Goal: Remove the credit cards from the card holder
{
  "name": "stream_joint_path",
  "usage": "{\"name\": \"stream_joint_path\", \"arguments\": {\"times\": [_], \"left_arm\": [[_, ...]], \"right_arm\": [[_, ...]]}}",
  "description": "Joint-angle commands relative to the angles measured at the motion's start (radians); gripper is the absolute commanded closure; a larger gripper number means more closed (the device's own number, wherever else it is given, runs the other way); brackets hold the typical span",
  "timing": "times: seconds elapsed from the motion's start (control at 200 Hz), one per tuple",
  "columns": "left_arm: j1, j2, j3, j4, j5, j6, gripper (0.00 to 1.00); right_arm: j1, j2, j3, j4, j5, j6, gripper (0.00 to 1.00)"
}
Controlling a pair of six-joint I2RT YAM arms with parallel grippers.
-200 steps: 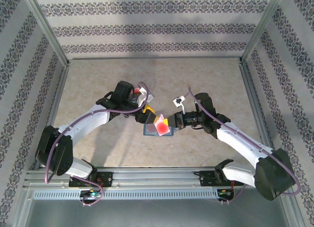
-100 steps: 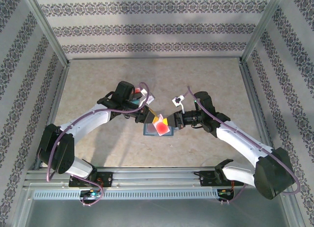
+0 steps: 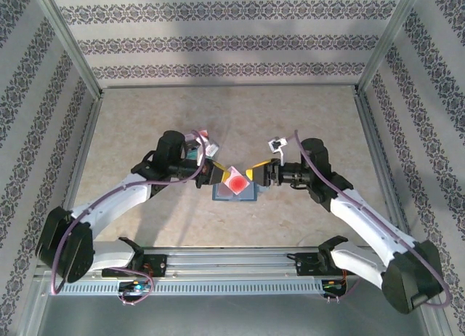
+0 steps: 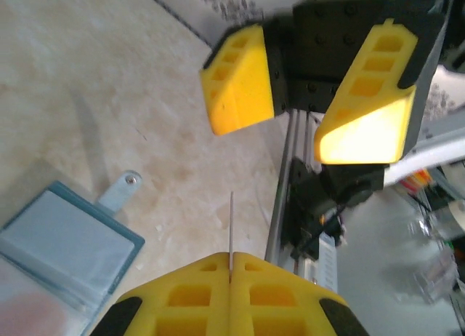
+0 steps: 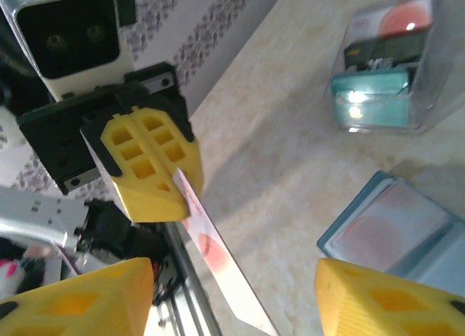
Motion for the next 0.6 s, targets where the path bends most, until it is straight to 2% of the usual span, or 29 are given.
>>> {"name": "stream_joint_path", "arguments": {"times": [0.0, 0.145, 0.275, 0.46, 0.595], "left_arm": [[-0.004, -0.062, -0.075, 0.322, -0.125, -0.174, 1.0], [0.0, -0.094, -0.156, 0.509, -0.222, -0.291, 1.0], [0.0, -0.084, -0.176, 0.607, -0.252, -0.362, 1.0], [0.0, -0.053, -0.194, 0.729, -0.238, -0.438, 1.0], [0.0, -0.043, -0.207, 0.765, -0.228, -0.461, 1.0]], "right_arm": [[-0.006, -0.079, -0.076, 0.128, 0.093, 0.075, 0.36], [-0.001, -0.171, -0.198, 0.346, 0.149, 0.214, 0.31], [0.035, -0.2, -0.259, 0.439, 0.201, 0.255, 0.31], [0.122, -0.121, -0.255, 0.549, 0.261, 0.243, 0.32], [0.134, -0.031, -0.222, 0.639, 0.252, 0.243, 0.33]]}}
